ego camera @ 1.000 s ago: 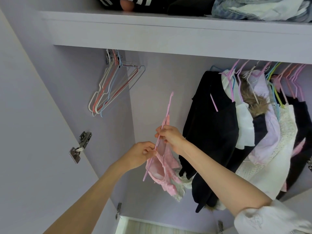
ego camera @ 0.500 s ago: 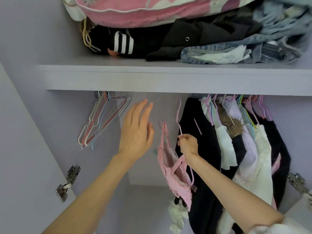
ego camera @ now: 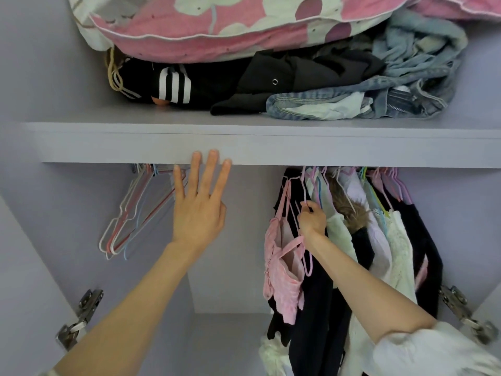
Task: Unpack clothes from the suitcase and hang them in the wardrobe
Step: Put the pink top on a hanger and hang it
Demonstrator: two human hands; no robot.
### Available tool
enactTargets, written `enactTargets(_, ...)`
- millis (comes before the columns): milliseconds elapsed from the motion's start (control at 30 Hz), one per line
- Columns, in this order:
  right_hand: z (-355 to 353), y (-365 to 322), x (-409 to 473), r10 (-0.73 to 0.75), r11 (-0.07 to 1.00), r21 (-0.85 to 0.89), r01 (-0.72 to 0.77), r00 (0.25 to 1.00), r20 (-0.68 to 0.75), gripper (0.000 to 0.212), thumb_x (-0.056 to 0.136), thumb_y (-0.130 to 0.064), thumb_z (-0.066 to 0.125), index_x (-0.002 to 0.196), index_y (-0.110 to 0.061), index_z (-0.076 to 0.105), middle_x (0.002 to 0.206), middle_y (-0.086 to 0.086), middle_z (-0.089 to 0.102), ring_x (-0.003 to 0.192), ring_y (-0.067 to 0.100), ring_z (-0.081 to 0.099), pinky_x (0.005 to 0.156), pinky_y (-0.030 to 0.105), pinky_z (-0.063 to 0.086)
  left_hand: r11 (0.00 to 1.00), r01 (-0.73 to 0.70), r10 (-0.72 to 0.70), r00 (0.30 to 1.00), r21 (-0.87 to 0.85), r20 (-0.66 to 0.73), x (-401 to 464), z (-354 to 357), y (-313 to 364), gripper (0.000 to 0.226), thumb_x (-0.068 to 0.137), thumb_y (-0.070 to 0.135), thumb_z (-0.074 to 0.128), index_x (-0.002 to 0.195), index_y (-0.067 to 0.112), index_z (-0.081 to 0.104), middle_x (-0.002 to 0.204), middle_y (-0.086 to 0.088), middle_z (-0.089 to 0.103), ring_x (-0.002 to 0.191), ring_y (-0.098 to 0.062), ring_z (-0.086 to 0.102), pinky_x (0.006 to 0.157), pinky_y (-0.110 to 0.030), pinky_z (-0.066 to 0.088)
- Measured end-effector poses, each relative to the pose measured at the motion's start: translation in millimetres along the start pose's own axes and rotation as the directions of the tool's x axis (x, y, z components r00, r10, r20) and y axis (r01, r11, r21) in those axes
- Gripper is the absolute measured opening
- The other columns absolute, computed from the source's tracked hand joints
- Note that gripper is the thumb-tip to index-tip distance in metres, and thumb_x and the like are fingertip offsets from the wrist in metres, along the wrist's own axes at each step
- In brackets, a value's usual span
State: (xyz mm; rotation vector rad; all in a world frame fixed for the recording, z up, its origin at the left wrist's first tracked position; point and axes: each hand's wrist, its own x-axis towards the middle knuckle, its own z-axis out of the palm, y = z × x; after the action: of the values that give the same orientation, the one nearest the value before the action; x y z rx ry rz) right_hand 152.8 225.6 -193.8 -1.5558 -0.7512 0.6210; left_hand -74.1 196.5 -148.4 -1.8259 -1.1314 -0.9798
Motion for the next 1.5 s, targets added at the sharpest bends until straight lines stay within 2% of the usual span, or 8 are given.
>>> enactTargets(100,2.0,4.2,-2.7,-0.023,1.000,0.021,0.023,1.000,-0.008,0.031,0.098,-0.011,0.040,0.119,-0.009,0.062,0.123,0.010,0.062,0.103,0.027,0.057,0.099,0.040,0.044,1.000,-0.030,0.030,0.999,0.003,-0.023,0.5,1.9,-3.5,0.087,0.079,0.002,0.049,0.150,0.017,0.000,0.156,-0.001,-0.019,0.144,-0.029,-0.013,0.115,-0.054,-0.010)
enactTargets(267,8.7,13.2,1.5,-0.033,0.995,0.096,0.036,0.999,-0.032,0.033,0.098,-0.007,0.040,0.125,-0.004,0.058,0.127,0.012,0.060,0.120,0.027,0.053,0.100,0.026,0.037,0.996,-0.085,0.086,0.996,0.031,-0.039,2.8,2.1,-13.4,0.087,0.079,0.001,0.046,0.150,0.020,-0.001,0.156,0.001,-0.019,0.144,-0.028,-0.012,0.114,-0.055,-0.009)
enactTargets(900,13.2,11.8,15.6,-0.190,0.981,0.032,0.193,0.979,-0.079,0.034,0.099,-0.007,0.036,0.124,0.000,0.058,0.123,0.017,0.061,0.115,0.031,0.055,0.098,0.030,0.039,0.997,-0.076,0.080,0.986,0.033,-0.145,4.0,12.6,-12.8,0.082,0.080,0.001,0.043,0.150,0.020,0.004,0.157,0.002,-0.017,0.145,-0.026,-0.010,0.114,-0.060,0.002)
enactTargets(1000,13.5,6.7,31.3,-0.142,0.989,0.046,0.143,0.989,-0.029,0.032,0.099,-0.006,0.036,0.118,0.000,0.060,0.110,0.012,0.064,0.101,0.023,0.059,0.088,0.026,0.043,0.997,-0.065,0.069,0.986,0.035,-0.149,4.1,12.7,-11.2,0.082,0.080,0.001,0.044,0.150,0.019,0.005,0.157,0.002,-0.016,0.145,-0.026,-0.009,0.113,-0.060,0.003)
enactTargets(1100,12.6,0.8,53.1,-0.010,0.996,0.092,0.009,1.000,0.011,0.027,0.098,-0.007,0.038,0.111,-0.005,0.062,0.072,-0.002,0.054,0.063,0.008,0.047,0.057,0.014,0.039,0.998,-0.056,0.059,0.988,0.026,-0.145,3.1,12.9,-8.9,0.082,0.080,0.001,0.043,0.150,0.019,0.004,0.157,0.002,-0.017,0.145,-0.027,-0.009,0.113,-0.060,0.002)
enactTargets(1300,5.2,3.9,57.7,0.094,0.981,-0.182,-0.070,0.987,0.128,0.029,0.096,-0.007,0.036,0.108,-0.002,0.061,0.066,0.005,0.048,0.053,0.016,0.040,0.047,0.022,0.033,0.999,-0.037,0.040,0.991,0.029,-0.126,2.1,8.0,-6.0,0.083,0.079,0.000,0.043,0.150,0.019,0.004,0.157,0.002,-0.016,0.145,-0.028,-0.008,0.114,-0.060,0.002)
enactTargets(1400,0.4,6.8,55.0,0.097,0.970,-0.236,-0.063,0.986,0.137,0.027,0.095,-0.008,0.038,0.112,-0.001,0.058,0.090,0.013,0.056,0.065,0.022,0.050,0.057,0.027,0.040,1.000,-0.014,0.015,0.996,0.011,-0.082,2.1,0.2,-0.9,0.080,0.079,0.000,0.042,0.150,0.017,0.007,0.157,0.001,-0.015,0.145,-0.028,-0.008,0.114,-0.059,0.001)
enactTargets(1500,-15.2,1.2,37.2,0.032,0.946,-0.324,0.024,0.986,0.166,0.037,0.091,0.002,0.038,0.127,0.000,0.048,0.121,0.022,0.058,0.110,0.036,0.057,0.083,0.039,0.048,1.000,0.026,-0.026,1.000,0.004,0.014,1.0,-11.2,6.5,0.078,0.077,0.000,0.042,0.148,0.014,0.013,0.157,-0.006,0.001,0.145,-0.032,-0.004,0.115,-0.058,0.002)
